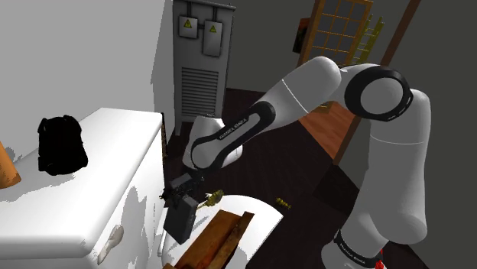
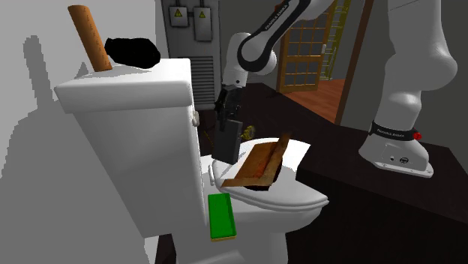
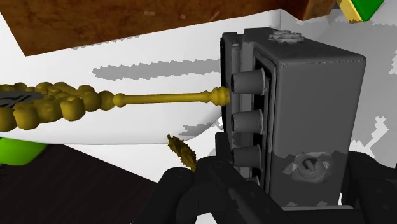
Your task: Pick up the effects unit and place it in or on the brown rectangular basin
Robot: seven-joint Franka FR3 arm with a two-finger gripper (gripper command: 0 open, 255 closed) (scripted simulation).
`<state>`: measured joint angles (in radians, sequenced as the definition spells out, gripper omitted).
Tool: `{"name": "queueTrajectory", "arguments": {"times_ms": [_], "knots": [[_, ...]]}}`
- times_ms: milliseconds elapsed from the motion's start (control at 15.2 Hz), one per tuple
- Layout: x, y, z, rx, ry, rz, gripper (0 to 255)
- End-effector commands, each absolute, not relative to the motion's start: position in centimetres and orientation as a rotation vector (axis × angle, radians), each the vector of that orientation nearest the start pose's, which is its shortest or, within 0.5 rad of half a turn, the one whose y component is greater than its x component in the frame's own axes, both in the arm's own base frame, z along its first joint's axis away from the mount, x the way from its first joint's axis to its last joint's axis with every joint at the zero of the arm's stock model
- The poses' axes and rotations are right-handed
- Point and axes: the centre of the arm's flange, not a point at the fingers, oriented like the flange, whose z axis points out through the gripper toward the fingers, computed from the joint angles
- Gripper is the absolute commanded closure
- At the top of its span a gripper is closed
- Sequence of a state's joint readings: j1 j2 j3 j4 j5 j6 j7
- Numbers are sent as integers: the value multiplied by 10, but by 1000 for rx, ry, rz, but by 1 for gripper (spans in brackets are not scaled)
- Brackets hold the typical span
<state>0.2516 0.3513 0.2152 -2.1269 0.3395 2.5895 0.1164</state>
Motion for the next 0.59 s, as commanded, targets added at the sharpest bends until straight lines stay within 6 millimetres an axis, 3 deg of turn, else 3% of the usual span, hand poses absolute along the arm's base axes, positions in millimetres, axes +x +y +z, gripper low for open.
{"name": "queueTrajectory", "arguments": {"times_ms": [0, 528], "knots": [[528, 257, 267, -2854, -75, -40, 255], [528, 257, 309, -2854, -75, -40, 255]]}}
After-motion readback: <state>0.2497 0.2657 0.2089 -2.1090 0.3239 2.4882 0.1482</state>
